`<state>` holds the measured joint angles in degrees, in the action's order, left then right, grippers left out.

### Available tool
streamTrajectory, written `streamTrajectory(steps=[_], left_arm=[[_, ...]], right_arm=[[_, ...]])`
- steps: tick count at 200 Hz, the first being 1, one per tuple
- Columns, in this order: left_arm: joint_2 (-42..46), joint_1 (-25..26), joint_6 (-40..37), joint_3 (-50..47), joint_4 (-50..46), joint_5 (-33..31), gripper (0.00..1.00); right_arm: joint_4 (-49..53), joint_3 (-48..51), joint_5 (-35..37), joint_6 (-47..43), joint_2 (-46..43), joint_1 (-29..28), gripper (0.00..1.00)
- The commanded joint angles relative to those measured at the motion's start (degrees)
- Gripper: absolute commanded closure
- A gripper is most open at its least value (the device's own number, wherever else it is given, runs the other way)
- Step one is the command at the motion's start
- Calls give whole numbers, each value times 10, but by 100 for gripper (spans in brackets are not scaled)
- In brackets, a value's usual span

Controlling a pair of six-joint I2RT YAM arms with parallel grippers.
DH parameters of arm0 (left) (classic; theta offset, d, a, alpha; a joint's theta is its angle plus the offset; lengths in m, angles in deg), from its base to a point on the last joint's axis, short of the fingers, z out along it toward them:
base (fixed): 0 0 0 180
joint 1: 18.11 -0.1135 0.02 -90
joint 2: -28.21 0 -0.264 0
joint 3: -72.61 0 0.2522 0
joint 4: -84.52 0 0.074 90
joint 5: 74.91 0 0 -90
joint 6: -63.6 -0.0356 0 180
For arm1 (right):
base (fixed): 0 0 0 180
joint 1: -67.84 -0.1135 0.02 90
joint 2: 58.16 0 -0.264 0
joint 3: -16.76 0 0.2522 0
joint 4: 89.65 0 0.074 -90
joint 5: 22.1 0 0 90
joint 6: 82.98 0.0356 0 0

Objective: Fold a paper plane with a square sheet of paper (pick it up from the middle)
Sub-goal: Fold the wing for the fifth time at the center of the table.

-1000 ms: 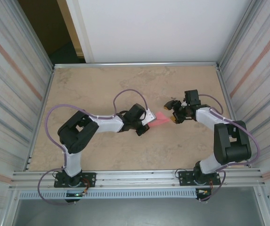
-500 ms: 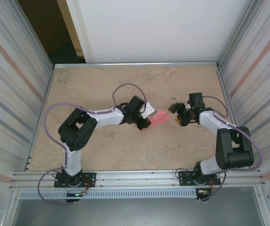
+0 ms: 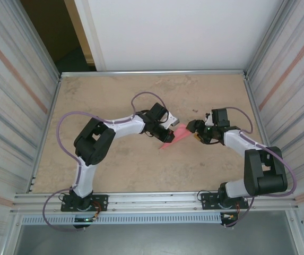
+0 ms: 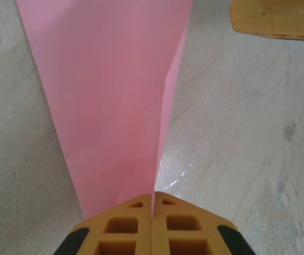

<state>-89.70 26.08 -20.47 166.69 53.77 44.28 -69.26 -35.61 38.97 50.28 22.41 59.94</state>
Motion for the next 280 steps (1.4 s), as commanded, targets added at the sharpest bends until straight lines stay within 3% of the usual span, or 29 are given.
streamTrajectory(steps=[1,59,92,163,280], left_arm=[[-13,-7,23,26,-39,25,97],[-54,-14,77,66,-68,42,97],[-58,-20,141,59,-34,54,97],[-32,-26,254,6,29,14,97],[-25,-35,283,-17,76,70,93]], right_arm=[[-4,7,-19,-36,3,-10,36],[32,-28,-8,-62,51,-42,33],[34,-46,4,-69,75,-51,33],[31,-81,-10,-95,116,-58,36],[49,-134,-2,-125,190,-61,40]])
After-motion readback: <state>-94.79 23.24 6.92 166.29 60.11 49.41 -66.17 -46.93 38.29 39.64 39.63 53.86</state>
